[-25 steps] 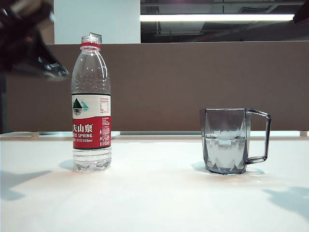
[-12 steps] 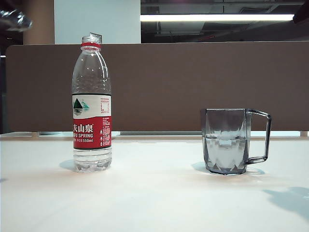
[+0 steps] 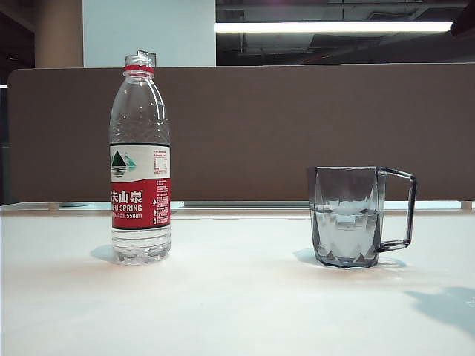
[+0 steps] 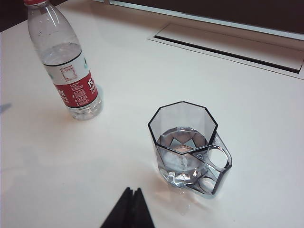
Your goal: Pick up the mineral water bottle with the left hand on the table and pour water into the mug until it's half full.
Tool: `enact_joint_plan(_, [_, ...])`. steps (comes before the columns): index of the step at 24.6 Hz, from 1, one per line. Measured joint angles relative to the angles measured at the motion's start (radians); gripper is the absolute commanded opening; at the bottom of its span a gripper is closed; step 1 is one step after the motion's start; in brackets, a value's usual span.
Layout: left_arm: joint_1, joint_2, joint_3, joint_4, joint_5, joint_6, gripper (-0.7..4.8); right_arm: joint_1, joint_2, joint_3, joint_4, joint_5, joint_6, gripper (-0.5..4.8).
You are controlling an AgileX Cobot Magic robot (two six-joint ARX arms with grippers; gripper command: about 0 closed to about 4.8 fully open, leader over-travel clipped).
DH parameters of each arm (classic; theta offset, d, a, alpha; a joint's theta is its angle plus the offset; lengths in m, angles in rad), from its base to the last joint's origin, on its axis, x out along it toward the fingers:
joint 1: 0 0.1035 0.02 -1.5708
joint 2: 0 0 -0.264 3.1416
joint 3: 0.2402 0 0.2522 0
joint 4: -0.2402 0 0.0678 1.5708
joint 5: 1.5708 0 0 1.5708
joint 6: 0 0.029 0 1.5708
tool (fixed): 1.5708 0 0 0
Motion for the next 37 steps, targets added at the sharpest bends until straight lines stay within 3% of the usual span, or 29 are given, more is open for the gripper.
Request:
enact_joint_plan(7, [0.181,-0.104,-0.047,0.013,-0.002,0.024,-0.06,0.0,0.0,0.0,0.0,0.0,0.0,-0.08])
enact_joint_plan(14, [0.263,-0.104,-0.159,0.1,0.0,0.08,-0.06,0.0,0.0,0.0,0.0,0.0,0.0,-0.08])
enact_joint_plan(37, [0.297,-0.103,-0.211,0.142,0.0,0.108,-0.05,0.0,0.0,0.0,0.0,0.0,0.0,-0.08])
